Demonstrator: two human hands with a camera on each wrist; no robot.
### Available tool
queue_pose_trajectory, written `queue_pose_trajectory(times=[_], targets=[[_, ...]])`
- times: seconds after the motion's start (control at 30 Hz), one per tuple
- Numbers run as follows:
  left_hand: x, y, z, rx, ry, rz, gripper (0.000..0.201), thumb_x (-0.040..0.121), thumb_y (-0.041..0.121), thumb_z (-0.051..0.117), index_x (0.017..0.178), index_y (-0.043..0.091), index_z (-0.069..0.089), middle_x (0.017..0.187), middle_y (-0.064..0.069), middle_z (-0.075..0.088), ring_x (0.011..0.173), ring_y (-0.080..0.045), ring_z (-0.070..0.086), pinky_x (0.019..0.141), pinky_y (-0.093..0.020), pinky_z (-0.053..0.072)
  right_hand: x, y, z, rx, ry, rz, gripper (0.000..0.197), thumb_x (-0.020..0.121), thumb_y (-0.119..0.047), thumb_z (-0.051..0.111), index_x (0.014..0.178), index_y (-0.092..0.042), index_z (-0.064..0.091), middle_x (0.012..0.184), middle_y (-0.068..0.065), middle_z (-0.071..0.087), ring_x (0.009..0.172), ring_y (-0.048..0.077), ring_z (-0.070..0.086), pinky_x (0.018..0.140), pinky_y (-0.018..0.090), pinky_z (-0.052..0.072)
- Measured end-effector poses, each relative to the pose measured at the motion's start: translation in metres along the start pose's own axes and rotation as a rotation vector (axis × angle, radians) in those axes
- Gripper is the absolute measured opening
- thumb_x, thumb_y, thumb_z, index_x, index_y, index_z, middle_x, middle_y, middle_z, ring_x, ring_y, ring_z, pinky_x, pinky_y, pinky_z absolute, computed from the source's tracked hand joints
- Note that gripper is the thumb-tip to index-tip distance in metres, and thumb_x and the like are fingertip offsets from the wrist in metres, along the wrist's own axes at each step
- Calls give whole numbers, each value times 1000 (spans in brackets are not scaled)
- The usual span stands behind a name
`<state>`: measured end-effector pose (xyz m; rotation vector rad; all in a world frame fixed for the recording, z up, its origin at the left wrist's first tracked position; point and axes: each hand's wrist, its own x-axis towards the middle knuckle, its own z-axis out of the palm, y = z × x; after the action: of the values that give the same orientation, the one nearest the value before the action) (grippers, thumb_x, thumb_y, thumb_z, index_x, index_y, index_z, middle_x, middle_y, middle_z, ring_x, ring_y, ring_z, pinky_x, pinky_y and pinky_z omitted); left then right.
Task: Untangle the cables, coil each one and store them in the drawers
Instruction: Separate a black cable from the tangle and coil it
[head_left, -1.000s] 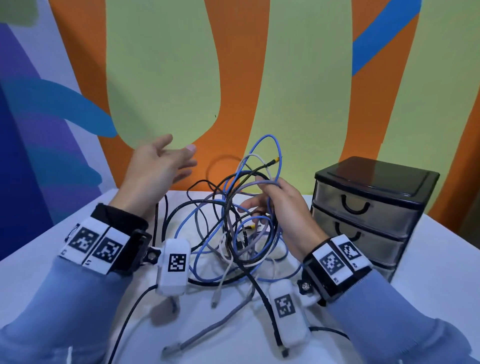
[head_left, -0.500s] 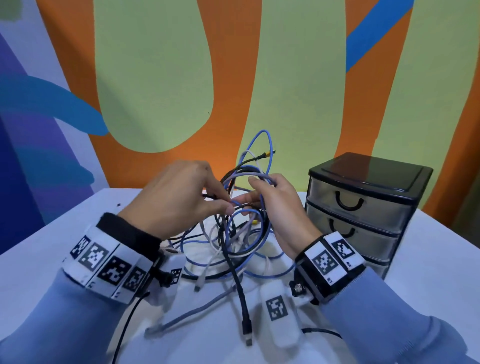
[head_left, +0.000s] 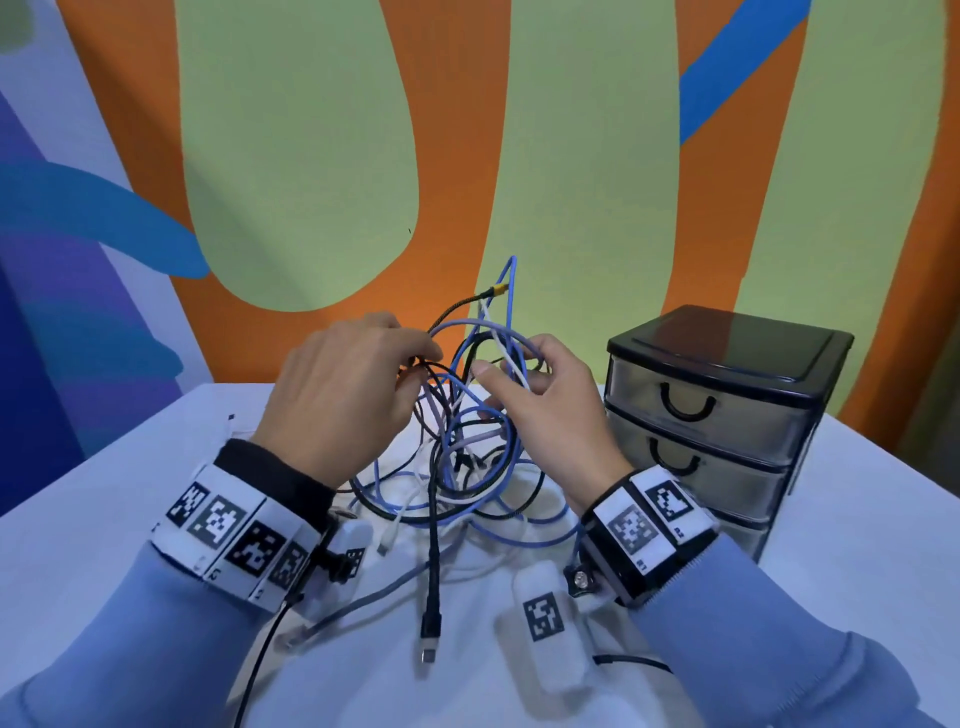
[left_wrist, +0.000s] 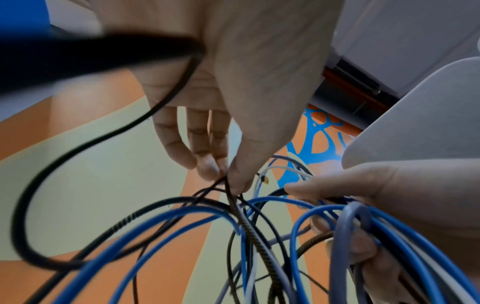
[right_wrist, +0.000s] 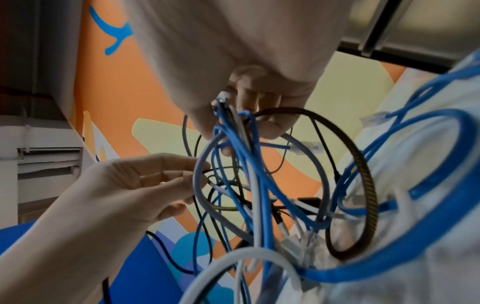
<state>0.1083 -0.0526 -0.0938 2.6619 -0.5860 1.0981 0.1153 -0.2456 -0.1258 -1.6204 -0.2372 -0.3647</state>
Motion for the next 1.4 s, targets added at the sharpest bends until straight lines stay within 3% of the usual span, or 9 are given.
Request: queue_pose_trajectory(times=[0.07, 0.3, 0.5, 0.63, 0.73, 0.9, 1.0, 1.17, 1.4], targets=[[0, -1, 0, 9, 17, -22, 16, 97, 27, 73, 106, 39, 76, 102, 10, 63, 84, -28, 66, 66, -42, 53, 2, 1, 0, 2, 11, 18, 27, 97, -32, 73, 106, -12, 57, 80, 27, 68, 64, 16, 72, 57, 33, 53], [10, -8, -15, -532, 469, -257, 15, 104, 13, 58, 110, 24, 66, 91, 7, 71, 80, -18, 68, 75, -38, 57, 6, 11, -4, -48, 97, 93, 18, 104, -35, 61, 97, -19, 56, 66, 7, 73, 67, 29, 74, 75, 58, 60], [12, -31, -22, -797, 803, -407, 11, 105, 12, 52, 114, 16, 58, 86, 0, 65, 67, -16, 65, 64, -36, 60, 6, 11, -3, -30, 127, 177, 20, 107, -30, 57, 103, -9, 58, 79, 17, 74, 51, 27, 62, 62, 54, 60], [12, -44, -21, -800, 788, -461, 10, 105, 13, 53, 114, 16, 59, 84, 1, 65, 65, -14, 65, 67, -36, 60, 4, 7, -2, -53, 175, 147, 14, 102, -30, 62, 115, -28, 56, 94, 10, 65, 71, 31, 69, 70, 58, 62], [13, -41, -22, -830, 686, -390, 8, 108, 11, 54, 114, 13, 60, 84, -1, 64, 66, -12, 64, 70, -32, 59, -1, -1, -2, -145, 125, 32, 45, 93, -23, 74, 126, -38, 48, 111, -2, 55, 90, 18, 63, 86, 53, 59], [12, -16, -28, -885, 467, -153, 11, 108, 4, 57, 117, 1, 63, 84, -11, 65, 70, -20, 64, 69, -38, 56, -15, -23, 4, -364, 171, -433, 67, 85, -15, 75, 143, -36, 50, 139, -6, 38, 137, 13, 37, 105, 11, 31], [11, -4, -30, -911, 403, -57, 11, 107, 3, 60, 115, -2, 65, 86, -19, 67, 70, -30, 66, 66, -34, 56, -21, -32, 9, -226, 72, -625, 48, 88, -6, 76, 131, -22, 65, 125, -1, 57, 120, 17, 58, 99, 32, 51], [7, 8, -34, -923, 375, 41, 7, 104, -2, 62, 110, -1, 67, 87, -21, 69, 69, -35, 64, 67, -34, 55, -17, -16, 15, -183, -313, -310, 34, 100, -11, 68, 130, -23, 57, 100, 1, 74, 98, 16, 71, 92, 31, 55], [10, -18, -44, -805, 952, -99, 11, 109, 17, 59, 114, 8, 62, 94, -17, 68, 70, -24, 65, 56, -34, 45, 5, 18, 1, -609, -221, -272, 14, 106, -32, 52, 98, -27, 63, 90, -5, 69, 88, 22, 64, 82, 49, 53]])
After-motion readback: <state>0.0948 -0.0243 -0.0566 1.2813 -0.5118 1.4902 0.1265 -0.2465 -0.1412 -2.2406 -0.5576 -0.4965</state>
